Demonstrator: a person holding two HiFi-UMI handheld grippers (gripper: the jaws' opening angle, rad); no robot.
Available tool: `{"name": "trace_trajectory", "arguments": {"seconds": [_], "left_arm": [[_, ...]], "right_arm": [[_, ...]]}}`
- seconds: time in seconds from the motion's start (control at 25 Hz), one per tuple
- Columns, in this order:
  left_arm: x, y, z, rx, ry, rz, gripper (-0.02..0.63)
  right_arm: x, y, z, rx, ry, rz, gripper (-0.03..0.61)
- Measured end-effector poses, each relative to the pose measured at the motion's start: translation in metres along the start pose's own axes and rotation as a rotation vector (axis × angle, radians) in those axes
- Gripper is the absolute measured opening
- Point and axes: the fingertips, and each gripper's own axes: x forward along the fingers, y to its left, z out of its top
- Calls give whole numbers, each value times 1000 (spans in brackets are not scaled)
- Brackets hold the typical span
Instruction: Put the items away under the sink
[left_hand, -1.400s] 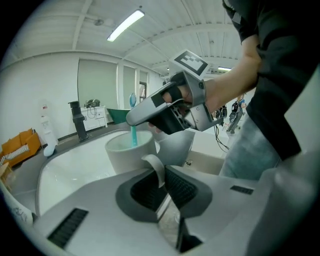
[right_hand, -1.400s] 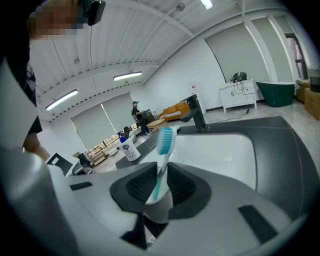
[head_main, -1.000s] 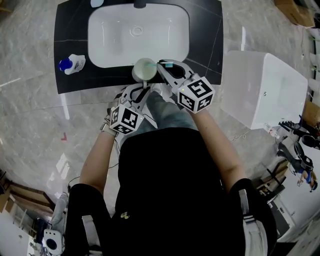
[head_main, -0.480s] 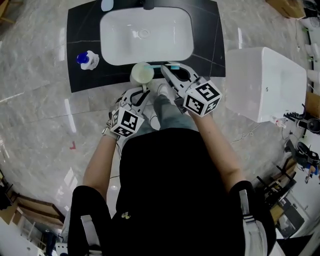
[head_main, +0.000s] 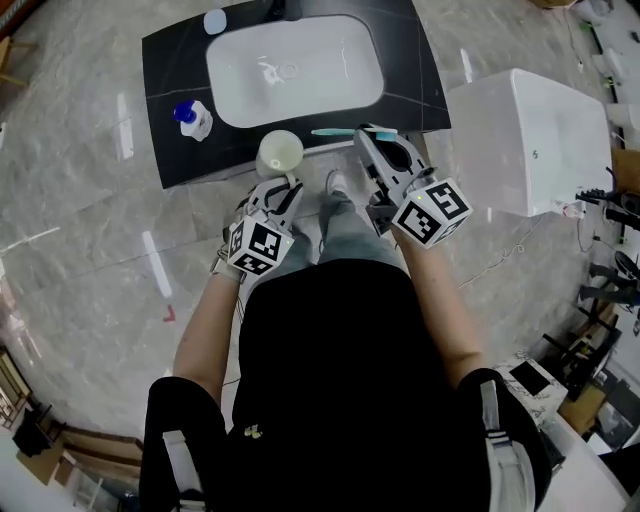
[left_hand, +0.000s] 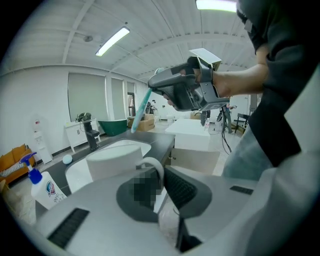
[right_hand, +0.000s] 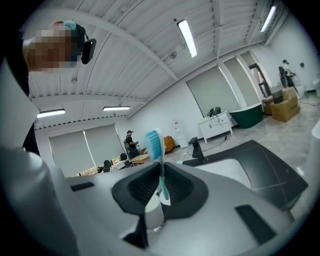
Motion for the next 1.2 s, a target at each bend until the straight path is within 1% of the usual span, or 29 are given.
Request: {"name": "trace_trajectory", "arguments": {"seconds": [0.16,0.4,0.68,0.88,1.0,1.2], "left_arm": [[-9,-7,2,7,-21,-25,44],[-9,-30,7,56,-25,-88,44],[4,-66,15,92,-6,-155,44],[15,-101,23,150,29,-213,44],[26,-130,41,156,19,-248,44],[45,-181,58,206,35,-295,44]], "right_arm": [[-34,-3,1,4,-65,-83,51],[-90,-22,-16,49,-104,-216,51],[-167,-44,-41,93,-145,-339,51],[-231,-53,-61,138,-200,-423,51],[-271,-58,-69,136,-214,-460,51],[-337,-66,-92,177,-260,-528,51]]}}
